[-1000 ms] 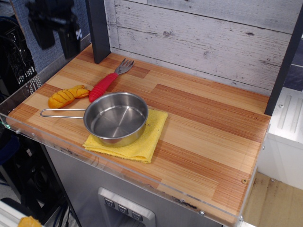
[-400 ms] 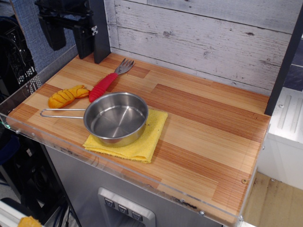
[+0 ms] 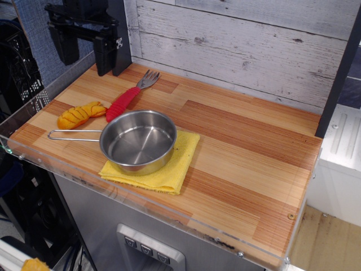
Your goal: Move the croissant to the other side of the red fork.
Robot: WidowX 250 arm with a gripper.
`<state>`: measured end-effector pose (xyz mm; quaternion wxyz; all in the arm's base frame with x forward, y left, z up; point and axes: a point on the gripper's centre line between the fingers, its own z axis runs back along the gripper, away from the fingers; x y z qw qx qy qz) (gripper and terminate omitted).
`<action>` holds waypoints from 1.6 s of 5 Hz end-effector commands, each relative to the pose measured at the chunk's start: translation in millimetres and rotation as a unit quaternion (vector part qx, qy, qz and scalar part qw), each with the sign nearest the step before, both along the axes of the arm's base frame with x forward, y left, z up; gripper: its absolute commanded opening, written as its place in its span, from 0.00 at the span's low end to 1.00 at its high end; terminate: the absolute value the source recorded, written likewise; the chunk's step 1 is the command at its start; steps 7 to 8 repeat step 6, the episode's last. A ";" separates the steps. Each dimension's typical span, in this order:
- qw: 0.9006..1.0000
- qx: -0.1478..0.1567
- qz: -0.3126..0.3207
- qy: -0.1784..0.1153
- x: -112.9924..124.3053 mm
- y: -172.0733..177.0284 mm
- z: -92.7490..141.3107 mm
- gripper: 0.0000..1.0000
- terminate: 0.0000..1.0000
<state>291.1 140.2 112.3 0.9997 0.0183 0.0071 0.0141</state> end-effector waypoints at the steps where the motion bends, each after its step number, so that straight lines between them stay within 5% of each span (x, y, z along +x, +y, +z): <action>1: 1.000 0.013 0.000 -0.025 -2.3 2.1 20.4 1.00 0.00; 5: 1.000 0.013 0.000 -0.025 -2.3 2.1 20.4 1.00 0.00; 6: 1.000 0.013 0.000 -0.025 -2.3 2.1 20.4 1.00 1.00; 8: 1.000 0.013 0.000 -0.025 -2.3 2.1 20.4 1.00 1.00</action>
